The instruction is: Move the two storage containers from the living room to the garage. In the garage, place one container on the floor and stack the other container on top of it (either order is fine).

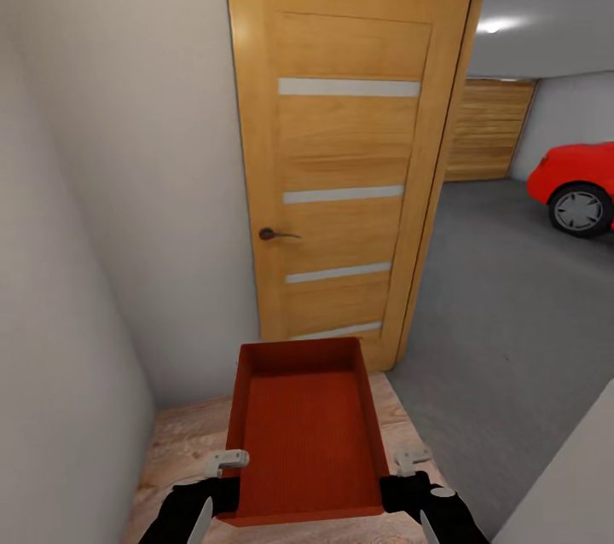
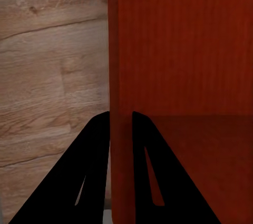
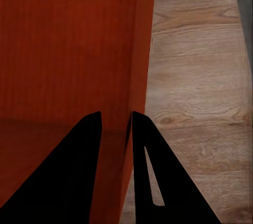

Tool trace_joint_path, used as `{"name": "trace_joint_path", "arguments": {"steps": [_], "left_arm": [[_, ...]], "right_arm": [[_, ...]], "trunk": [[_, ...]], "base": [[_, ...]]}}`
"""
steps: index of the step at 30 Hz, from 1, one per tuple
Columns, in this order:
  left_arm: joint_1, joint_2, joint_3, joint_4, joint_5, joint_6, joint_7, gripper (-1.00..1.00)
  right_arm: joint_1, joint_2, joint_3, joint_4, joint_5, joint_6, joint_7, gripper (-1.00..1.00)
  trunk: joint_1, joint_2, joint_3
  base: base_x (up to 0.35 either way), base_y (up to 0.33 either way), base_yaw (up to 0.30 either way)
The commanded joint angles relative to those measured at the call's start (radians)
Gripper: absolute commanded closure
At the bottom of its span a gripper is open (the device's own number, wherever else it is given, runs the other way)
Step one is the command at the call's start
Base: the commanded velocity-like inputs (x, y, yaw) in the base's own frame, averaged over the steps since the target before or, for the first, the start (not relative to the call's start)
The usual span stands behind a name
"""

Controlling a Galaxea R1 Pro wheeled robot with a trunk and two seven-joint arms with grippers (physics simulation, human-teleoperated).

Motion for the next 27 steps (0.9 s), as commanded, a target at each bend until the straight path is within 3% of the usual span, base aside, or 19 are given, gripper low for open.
{"name": "trace_joint_path", "arguments": {"steps": [1, 27], "left_arm": [[-0.001, -0.001, 0.012, -0.005, -0.033, 0.000, 0.005, 1.00], [-0.001, -0.003, 0.011, -0.005, -0.033, 0.000, 0.005, 1.00]], "right_arm": [[0.000, 0.027, -0.002, 0.000, -0.021, 0.007, 0.023, 1.00], [0.000, 0.028, -0.002, 0.000, -0.021, 0.007, 0.023, 1.00]], "trunk": [[0.001, -0.002, -0.002], [0.001, -0.002, -0.002]], "base": [[0.000, 0.000, -0.275], [0.000, 0.000, -0.275]]}}
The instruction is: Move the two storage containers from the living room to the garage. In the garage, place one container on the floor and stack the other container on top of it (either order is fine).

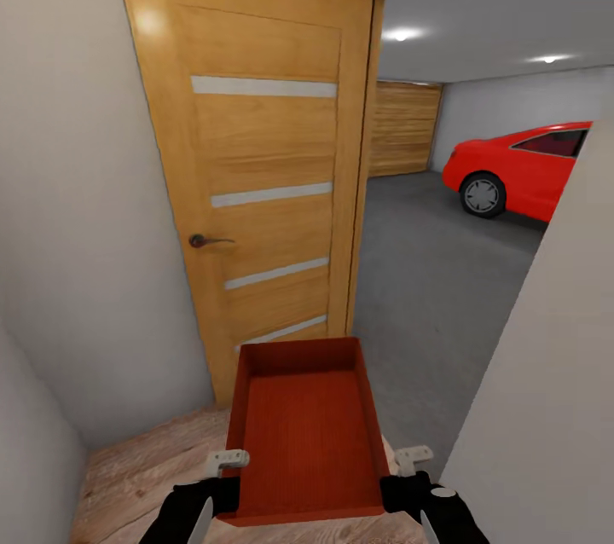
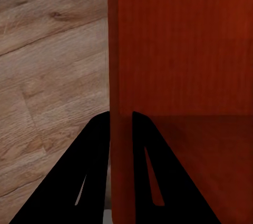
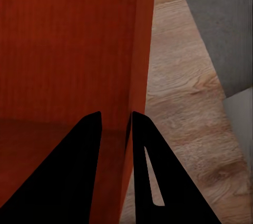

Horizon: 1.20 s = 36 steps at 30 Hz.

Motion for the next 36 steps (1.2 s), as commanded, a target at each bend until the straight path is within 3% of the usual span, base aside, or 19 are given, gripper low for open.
{"name": "trace_joint_path", "arguments": {"steps": [1, 36], "left_arm": [[-0.001, -0.001, 0.010, -0.005, -0.032, 0.000, 0.005, 1.00], [-0.001, -0.001, 0.010, -0.005, -0.032, 0.000, 0.005, 1.00]], "right_arm": [[0.000, 0.029, -0.002, 0.000, -0.020, 0.007, 0.022, 1.00], [0.000, 0.029, -0.002, 0.000, -0.020, 0.007, 0.022, 1.00]], "trunk": [[0.001, -0.002, -0.002], [0.001, -0.002, -0.002]], "base": [[0.000, 0.000, -0.275], [0.036, 0.001, -0.257]]}}
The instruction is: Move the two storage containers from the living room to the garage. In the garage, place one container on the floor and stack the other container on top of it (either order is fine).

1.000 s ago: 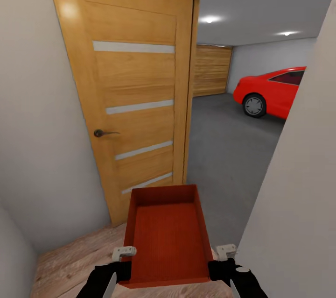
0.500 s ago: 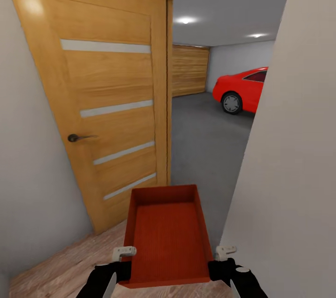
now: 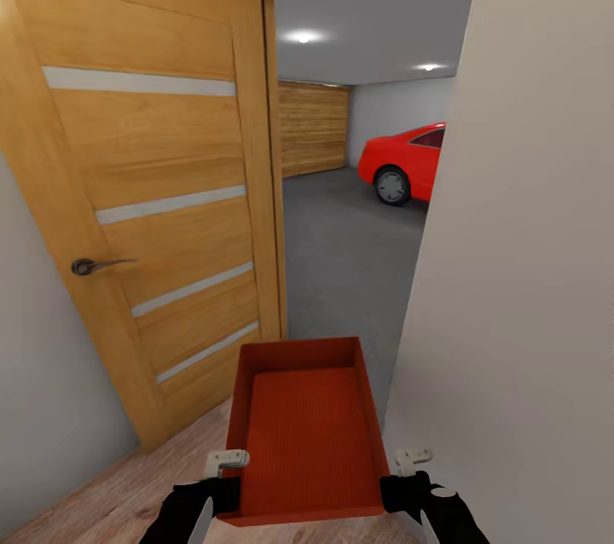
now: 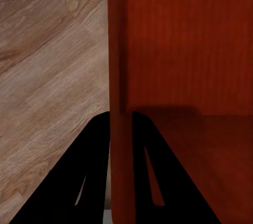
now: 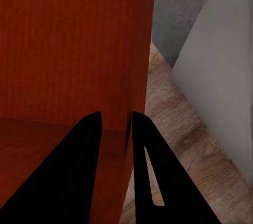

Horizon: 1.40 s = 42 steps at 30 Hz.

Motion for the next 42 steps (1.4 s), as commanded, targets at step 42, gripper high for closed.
{"name": "trace_joint_path", "arguments": {"steps": [42], "left_arm": [[-0.001, -0.001, 0.010, -0.004, -0.032, 0.000, 0.005, 1.00]], "right_arm": [[0.000, 0.029, -0.002, -0.001, -0.020, 0.007, 0.023, 1.00]], "trunk": [[0.001, -0.002, -0.002]], "base": [[0.166, 0.217, -0.001]]}}
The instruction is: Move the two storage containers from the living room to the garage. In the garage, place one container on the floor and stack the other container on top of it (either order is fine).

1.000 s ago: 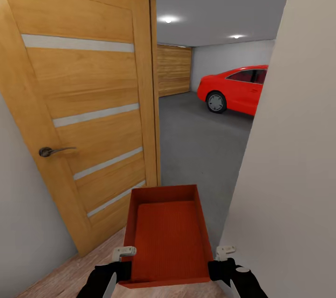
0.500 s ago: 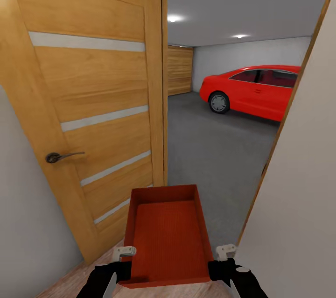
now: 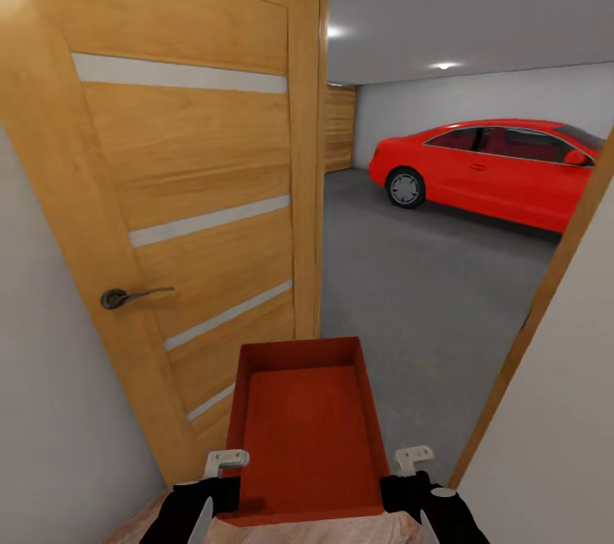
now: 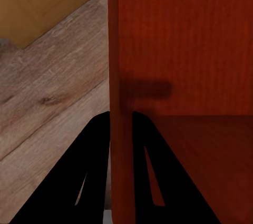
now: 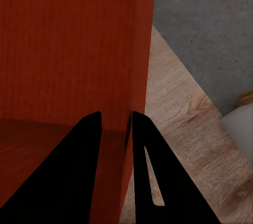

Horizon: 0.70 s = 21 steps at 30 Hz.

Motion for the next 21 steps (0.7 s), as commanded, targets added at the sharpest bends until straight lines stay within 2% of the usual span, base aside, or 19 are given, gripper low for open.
{"name": "trace_joint_path", "arguments": {"steps": [1, 5, 12, 21], "left_arm": [[-0.001, -0.001, 0.010, -0.004, -0.032, 0.001, 0.005, 1.00], [-0.001, -0.001, 0.010, -0.004, -0.032, 0.001, 0.005, 1.00], [-0.001, -0.001, 0.010, -0.004, -0.032, 0.001, 0.005, 1.00], [-0.001, -0.001, 0.011, -0.004, -0.032, 0.001, 0.005, 1.00]], "right_arm": [[0.000, 0.029, -0.003, -0.001, -0.020, 0.008, 0.022, 1.00], [0.000, 0.029, -0.003, -0.001, -0.020, 0.008, 0.022, 1.00], [0.000, 0.029, -0.003, -0.001, -0.020, 0.009, 0.022, 1.00], [0.000, 0.029, -0.003, -0.001, -0.020, 0.010, 0.022, 1.00]], "trunk": [[0.001, -0.002, -0.002], [0.001, -0.002, -0.002], [0.001, -0.002, -0.002], [0.001, -0.002, -0.002]], "base": [[0.136, 0.224, 0.000], [0.126, 0.169, 0.000], [0.015, 0.017, -0.022], [0.000, 0.001, -0.237]]}}
